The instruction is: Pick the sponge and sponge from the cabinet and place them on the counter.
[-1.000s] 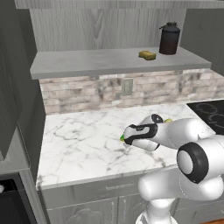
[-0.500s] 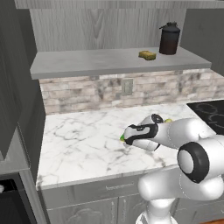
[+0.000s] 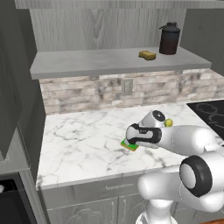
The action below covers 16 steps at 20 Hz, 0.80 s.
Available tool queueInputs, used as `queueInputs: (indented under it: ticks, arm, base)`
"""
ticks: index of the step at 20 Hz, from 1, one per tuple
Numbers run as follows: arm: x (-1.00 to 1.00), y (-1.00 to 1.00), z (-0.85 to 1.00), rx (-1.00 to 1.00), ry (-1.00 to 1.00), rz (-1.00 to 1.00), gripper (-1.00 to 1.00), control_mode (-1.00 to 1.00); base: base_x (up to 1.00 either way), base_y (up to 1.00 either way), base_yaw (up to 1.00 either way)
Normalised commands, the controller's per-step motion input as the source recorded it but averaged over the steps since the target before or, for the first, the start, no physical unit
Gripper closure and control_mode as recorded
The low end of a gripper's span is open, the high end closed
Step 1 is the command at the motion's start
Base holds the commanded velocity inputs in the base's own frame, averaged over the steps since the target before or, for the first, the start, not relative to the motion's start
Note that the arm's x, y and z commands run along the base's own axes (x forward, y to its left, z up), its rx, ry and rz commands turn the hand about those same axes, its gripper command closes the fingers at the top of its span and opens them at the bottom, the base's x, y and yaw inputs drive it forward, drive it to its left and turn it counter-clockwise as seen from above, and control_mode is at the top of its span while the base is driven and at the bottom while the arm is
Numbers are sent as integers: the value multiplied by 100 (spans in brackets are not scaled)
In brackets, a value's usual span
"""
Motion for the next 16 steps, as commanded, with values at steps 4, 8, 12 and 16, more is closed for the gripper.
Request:
queueInputs:
  ticks: [4, 8, 12, 16]
  arm:
    - [-23, -15, 51, 1, 4, -6, -100, -100]
    - [-51, -25, 46, 5, 2, -8, -100, -100]
    - [-59, -29, 47, 6, 0, -9, -100, -100]
    - [-59, -28, 53, 7, -2, -8, -100, -100]
  base:
    - [0, 0, 0]
    - [0, 0, 0]
    - [0, 0, 0]
    - [0, 0, 0]
